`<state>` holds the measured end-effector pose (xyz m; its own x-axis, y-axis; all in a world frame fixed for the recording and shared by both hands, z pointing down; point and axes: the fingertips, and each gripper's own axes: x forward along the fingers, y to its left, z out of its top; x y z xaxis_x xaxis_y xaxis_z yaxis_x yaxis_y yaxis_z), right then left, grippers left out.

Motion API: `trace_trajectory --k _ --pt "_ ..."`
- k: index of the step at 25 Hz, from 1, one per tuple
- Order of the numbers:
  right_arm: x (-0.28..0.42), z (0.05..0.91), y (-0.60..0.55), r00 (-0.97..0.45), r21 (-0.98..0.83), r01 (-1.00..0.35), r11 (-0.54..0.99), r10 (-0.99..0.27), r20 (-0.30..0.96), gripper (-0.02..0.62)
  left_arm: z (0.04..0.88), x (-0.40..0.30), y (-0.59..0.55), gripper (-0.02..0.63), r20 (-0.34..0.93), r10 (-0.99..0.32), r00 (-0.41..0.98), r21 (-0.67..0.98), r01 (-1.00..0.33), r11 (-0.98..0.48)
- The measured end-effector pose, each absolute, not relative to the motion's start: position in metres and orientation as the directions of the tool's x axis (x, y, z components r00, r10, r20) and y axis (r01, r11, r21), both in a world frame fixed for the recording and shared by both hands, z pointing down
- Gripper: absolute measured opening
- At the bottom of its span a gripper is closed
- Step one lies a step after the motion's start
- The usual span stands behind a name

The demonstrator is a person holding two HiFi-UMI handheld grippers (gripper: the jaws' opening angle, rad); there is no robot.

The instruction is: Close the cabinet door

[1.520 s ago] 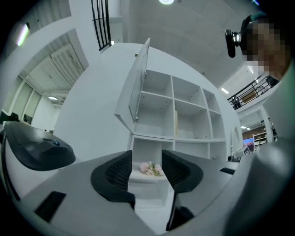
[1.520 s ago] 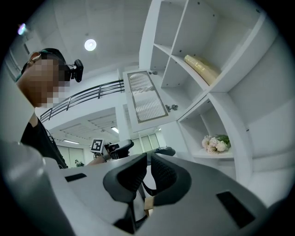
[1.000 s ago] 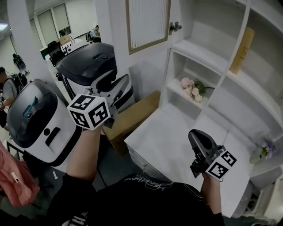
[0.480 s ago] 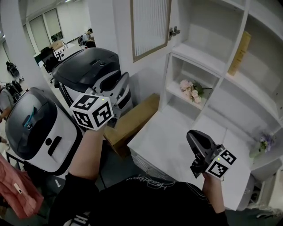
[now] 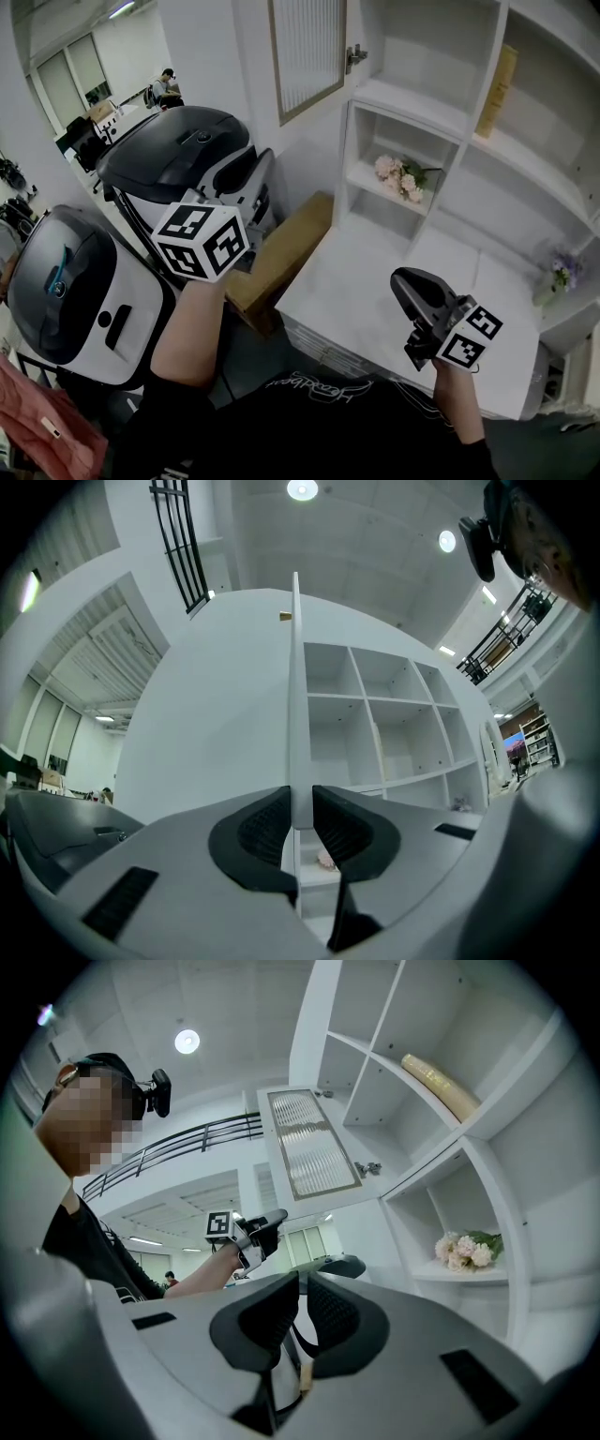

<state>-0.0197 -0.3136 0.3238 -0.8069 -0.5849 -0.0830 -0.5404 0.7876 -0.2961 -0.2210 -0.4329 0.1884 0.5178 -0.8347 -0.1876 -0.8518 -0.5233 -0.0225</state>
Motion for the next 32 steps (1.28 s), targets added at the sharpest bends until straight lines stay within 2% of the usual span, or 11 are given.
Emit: trace_trajectory --k 10,17,21,26,32 --pt "-0.028 0.352 -0.298 -0.768 -0.327 -0.586 0.741 -0.637 -0.069 0.055 0.189 -0.211 -0.425 0.089 -0.213 -0.802 0.558 -0.028 -0.824 -0.566" --pt "-0.019 0.347 -0.295 -0.775 -0.325 -0.567 0.757 -0.624 -0.099 0.055 0.189 -0.177 -0.409 0.103 -0.198 -0.755 0.625 -0.049 -0.775 -0.63" --pt "-0.005 0.338 -0.295 -0.784 -0.321 -0.551 0.77 -0.61 -0.116 0.055 0.19 -0.157 -0.405 0.112 -0.172 -0.783 0.598 -0.09 -0.801 -0.592" --pt "0.018 0.328 -0.294 -0.799 -0.306 -0.538 0.785 -0.591 -0.11 0.055 0.189 -0.146 -0.403 0.11 -0.182 -0.801 0.57 -0.04 -0.818 -0.573" --pt "0.044 0.312 -0.296 -0.817 -0.287 -0.516 0.807 -0.565 -0.118 0.055 0.189 -0.118 -0.396 0.118 -0.154 -0.802 0.577 -0.059 -0.816 -0.575"
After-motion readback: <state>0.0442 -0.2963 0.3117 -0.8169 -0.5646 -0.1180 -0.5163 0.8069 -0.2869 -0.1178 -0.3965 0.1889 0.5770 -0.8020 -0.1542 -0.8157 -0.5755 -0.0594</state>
